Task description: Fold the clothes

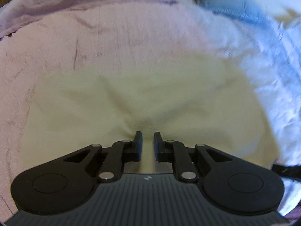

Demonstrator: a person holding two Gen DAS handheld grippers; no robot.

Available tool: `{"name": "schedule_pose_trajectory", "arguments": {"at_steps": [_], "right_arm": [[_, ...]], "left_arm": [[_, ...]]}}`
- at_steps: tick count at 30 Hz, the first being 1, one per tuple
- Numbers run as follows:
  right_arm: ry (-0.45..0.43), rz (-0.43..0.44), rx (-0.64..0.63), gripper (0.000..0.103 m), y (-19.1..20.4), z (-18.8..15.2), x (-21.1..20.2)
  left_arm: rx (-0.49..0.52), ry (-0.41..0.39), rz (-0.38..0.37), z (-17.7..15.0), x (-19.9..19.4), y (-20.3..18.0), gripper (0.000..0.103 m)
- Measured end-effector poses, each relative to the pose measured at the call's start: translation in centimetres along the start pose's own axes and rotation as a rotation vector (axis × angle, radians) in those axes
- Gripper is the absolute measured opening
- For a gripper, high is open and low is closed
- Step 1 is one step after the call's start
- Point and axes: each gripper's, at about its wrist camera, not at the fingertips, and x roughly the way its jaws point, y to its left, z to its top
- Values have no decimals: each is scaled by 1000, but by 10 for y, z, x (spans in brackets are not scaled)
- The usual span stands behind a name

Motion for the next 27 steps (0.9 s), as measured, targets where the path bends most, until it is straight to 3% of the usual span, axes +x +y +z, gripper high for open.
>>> {"name": "schedule_pose_trajectory", "arguments": {"at_steps": [5,10,13,18,27], "right_arm": [[-6,63,-33,56,0,5,-17],[-112,288,-21,56,-5,27,-37],[-82,381,1,56,-9,42,-14],[18,387,-2,56,-17,55,42],[64,637,191,56,-54,56,82]], "left_arm": [[-30,20,1,5,-5,2,12],[-110,22,-3,7,-31,19,12],[-167,37,-7,3,-43,37,12],[-284,50,-48,0,-55,70,12],[-368,71,-156,-3,-47,113,12]]}}
